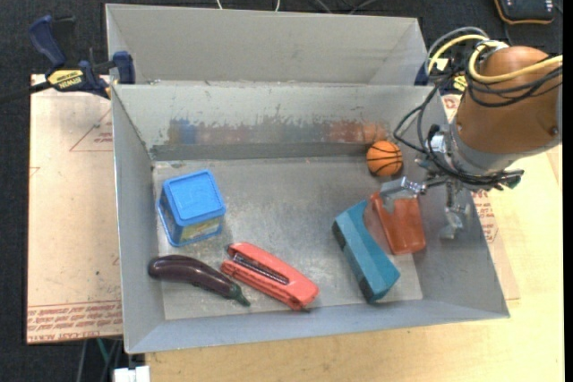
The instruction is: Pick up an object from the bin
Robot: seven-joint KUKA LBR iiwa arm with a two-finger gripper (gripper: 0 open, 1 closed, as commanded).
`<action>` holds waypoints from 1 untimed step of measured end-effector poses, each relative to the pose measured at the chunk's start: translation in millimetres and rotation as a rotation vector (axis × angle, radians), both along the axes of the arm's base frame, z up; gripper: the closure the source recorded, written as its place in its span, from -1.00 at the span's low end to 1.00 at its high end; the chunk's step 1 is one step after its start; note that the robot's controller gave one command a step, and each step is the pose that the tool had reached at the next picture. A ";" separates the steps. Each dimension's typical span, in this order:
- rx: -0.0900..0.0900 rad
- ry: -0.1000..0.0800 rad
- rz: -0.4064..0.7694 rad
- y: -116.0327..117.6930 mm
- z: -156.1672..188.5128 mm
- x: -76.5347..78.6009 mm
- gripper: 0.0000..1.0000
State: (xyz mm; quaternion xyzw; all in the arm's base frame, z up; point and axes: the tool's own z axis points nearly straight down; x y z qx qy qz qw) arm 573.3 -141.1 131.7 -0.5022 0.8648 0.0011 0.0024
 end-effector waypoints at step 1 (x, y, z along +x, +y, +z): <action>0.024 -0.005 -0.040 15.3 -60.1 21.7 -1.00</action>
Offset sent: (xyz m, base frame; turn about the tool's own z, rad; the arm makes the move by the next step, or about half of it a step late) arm 0.0119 0.0024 -0.0617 -0.4178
